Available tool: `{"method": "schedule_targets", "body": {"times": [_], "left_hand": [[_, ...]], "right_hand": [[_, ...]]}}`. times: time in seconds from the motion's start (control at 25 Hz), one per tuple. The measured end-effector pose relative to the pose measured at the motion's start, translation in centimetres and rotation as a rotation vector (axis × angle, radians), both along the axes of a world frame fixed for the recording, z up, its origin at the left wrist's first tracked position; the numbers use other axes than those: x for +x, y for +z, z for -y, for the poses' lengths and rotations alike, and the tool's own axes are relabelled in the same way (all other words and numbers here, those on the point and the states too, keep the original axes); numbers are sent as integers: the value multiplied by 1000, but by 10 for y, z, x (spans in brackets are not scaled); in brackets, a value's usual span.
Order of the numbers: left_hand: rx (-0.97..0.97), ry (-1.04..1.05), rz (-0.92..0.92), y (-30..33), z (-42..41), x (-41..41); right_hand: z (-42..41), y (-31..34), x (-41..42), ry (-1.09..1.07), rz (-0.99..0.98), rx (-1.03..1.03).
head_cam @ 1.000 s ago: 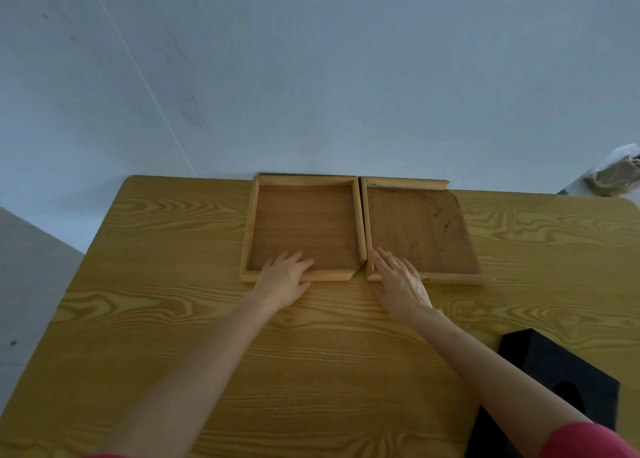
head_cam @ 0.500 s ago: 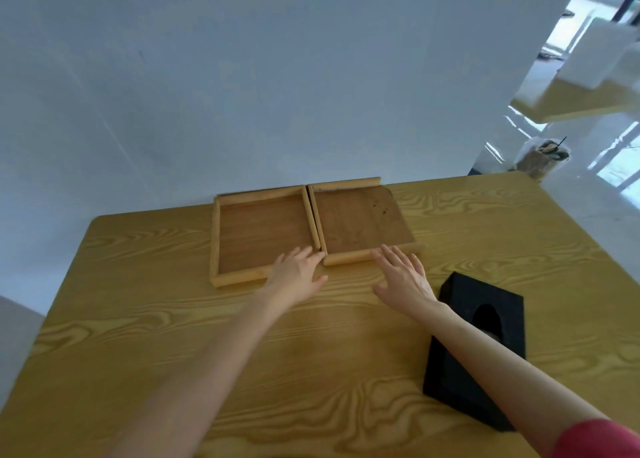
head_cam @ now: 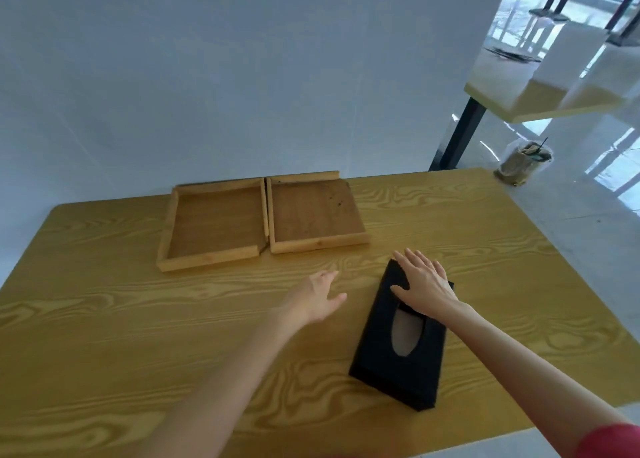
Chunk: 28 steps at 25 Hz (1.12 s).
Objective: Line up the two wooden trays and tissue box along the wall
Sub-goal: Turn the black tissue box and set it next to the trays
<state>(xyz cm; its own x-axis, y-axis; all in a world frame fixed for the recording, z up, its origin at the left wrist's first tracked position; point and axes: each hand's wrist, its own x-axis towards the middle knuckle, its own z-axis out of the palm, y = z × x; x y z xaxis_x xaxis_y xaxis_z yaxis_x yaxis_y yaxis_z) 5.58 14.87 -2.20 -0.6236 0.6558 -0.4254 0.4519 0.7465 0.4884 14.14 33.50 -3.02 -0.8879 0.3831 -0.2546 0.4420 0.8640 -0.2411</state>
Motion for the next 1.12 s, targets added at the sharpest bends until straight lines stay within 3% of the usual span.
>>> {"method": "schedule_targets", "body": {"times": [0.24, 0.44, 0.72, 1.12], "left_hand": [[-2, 111, 181, -26, -39, 39], [40, 205, 251, -37, -56, 57], [93, 319, 236, -45, -59, 66], [110, 247, 179, -41, -33, 49]], "right_hand": [[-37, -12, 15, 86, 124, -105], [-49, -19, 12, 126, 40, -147], [-57, -28, 6, 187, 14, -132], [-33, -21, 0, 92, 16, -134]]}}
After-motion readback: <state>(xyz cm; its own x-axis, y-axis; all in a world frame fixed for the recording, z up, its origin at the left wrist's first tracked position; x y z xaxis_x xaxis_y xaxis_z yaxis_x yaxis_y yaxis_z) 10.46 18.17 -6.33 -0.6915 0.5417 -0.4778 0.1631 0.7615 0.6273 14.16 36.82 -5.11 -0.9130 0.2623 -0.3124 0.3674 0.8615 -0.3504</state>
